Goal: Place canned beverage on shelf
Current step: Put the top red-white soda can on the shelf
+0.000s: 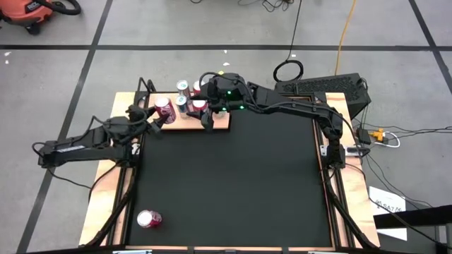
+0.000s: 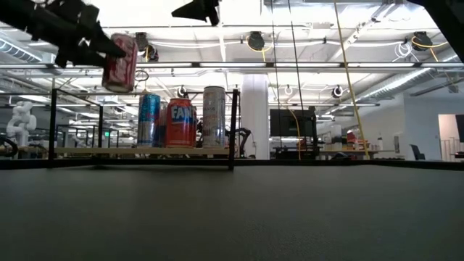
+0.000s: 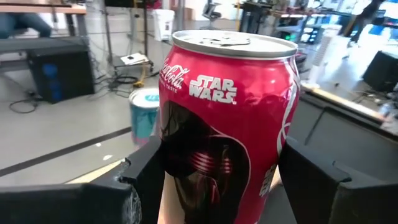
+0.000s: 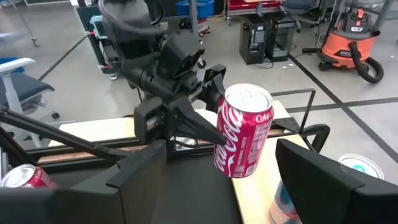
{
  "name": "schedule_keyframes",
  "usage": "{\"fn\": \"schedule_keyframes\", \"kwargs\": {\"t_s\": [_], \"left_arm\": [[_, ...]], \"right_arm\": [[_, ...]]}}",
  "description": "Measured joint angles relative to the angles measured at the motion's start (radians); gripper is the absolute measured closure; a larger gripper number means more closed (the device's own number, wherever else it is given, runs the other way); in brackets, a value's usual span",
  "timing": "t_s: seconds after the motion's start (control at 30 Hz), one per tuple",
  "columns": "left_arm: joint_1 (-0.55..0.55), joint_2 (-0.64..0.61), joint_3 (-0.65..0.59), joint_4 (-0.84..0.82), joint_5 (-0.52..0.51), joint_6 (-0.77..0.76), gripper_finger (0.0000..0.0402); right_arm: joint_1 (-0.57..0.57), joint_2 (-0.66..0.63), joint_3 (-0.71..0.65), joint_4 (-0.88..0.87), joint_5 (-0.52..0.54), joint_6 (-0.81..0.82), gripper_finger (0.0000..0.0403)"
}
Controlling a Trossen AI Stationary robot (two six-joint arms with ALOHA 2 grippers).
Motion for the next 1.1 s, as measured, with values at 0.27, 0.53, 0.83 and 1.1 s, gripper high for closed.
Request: {"fn": "schedule_keyframes", "kwargs": {"t_s": [0.27,0.53,0.83,1.1], "left_arm": [[0.0,-0.002,-0.122,0.059,-0.127,-0.001,0.0155],[0.0,-0.003,-0.239,0.116,-0.224,-0.087,0.0155],[0.0,-0.001,-0.337,0.219,-0.29,-0.131,0.0155],[0.0,0.001,-0.383,0.225,-0.325,-0.171,0.0155]], "right_arm": [[-0.025,-0.014,0.0,-0.057,0.0,-0.013,0.0115],[-0.049,-0.029,0.0,-0.084,-0.001,-0.032,0.0115],[-0.062,-0.029,-0.001,-0.116,-0.001,-0.059,0.0115],[-0.071,-0.029,-0.001,-0.114,-0.001,-0.08,0.0115]]}}
